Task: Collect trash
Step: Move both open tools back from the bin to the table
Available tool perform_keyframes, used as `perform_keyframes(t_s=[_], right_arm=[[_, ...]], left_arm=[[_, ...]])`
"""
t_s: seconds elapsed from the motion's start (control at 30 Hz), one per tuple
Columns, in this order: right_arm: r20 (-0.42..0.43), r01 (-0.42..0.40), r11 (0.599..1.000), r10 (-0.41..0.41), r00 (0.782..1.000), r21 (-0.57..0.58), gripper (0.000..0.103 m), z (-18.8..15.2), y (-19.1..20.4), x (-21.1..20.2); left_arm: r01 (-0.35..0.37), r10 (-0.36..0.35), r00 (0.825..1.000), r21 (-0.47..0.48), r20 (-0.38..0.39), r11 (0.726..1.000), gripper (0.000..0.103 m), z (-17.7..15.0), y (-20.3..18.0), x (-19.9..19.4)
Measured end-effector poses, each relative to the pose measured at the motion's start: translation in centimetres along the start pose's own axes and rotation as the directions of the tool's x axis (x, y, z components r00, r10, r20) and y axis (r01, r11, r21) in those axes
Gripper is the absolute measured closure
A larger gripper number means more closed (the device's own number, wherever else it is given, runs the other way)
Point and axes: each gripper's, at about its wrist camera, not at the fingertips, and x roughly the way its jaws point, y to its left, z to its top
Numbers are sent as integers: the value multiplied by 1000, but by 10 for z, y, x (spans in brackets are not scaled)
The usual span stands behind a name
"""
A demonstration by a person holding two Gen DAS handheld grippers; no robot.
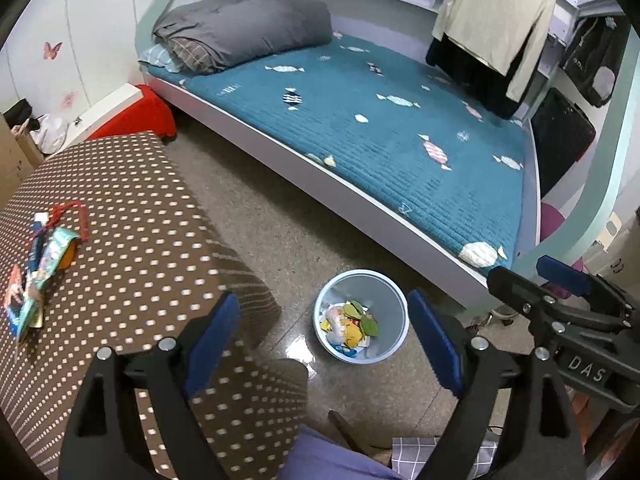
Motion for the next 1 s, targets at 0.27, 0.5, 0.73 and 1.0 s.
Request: perform_keyframes(t_s=[0.27, 0.5, 0.73, 1.0], right_arm=[[4, -43, 997, 44, 999, -66, 22, 3, 43, -2], [-9, -97, 989, 97, 995, -116, 22, 8, 85, 1], [-39, -139, 975, 134, 990, -176, 22, 10, 131, 8], [-91, -183, 962, 167, 982, -203, 22, 7, 176, 22]], left_arm=[[-36, 37, 999, -54, 22, 998, 18, -6, 38, -20], [-77, 80, 996, -95, 30, 992, 18, -14, 84, -39], [-105, 108, 994, -121, 24, 987, 18, -16, 131, -53], [-126, 127, 992, -127, -3, 984, 18, -10, 190, -57]])
